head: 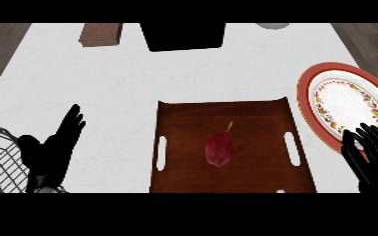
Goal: Pick the pear from the tray and place it in the plate
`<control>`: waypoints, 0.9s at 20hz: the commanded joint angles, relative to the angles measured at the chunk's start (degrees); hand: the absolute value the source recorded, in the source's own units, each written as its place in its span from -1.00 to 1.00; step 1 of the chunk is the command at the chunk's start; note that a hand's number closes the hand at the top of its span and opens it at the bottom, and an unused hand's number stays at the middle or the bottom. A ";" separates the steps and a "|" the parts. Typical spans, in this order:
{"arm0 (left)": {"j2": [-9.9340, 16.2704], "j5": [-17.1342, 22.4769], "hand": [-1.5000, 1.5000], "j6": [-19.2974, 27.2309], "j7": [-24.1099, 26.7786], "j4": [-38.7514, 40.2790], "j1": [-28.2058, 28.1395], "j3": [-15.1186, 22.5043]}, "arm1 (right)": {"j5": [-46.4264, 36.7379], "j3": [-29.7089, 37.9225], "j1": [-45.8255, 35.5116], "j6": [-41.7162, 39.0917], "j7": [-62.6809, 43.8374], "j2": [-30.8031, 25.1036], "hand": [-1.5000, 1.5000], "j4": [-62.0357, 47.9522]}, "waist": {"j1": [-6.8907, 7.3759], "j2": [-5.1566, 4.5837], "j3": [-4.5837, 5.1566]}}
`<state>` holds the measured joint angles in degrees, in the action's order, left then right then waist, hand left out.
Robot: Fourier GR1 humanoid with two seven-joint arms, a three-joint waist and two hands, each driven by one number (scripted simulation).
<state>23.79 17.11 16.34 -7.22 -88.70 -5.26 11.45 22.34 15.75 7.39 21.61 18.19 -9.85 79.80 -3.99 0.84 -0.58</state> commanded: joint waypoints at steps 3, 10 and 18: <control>-5.17 3.13 0.00 -3.28 -1.61 4.19 0.97 3.28 | 8.68 -2.67 8.39 7.09 16.13 9.54 -1.00 5.52 | 0.97 -0.62 0.55; -6.70 2.31 0.00 -3.34 -1.62 6.96 5.24 3.72 | -0.46 -14.31 22.17 8.50 11.33 5.02 -1.00 14.28 | 2.92 -0.92 0.73; -5.16 3.63 0.00 -5.37 -2.01 7.85 6.76 3.23 | -12.68 -26.66 25.54 9.95 -10.08 -8.89 -1.00 25.65 | 3.98 -1.11 0.81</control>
<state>21.00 19.96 11.64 -10.01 -84.39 0.30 15.32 14.94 -5.93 31.29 29.89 16.84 -14.01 99.33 0.01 0.51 0.06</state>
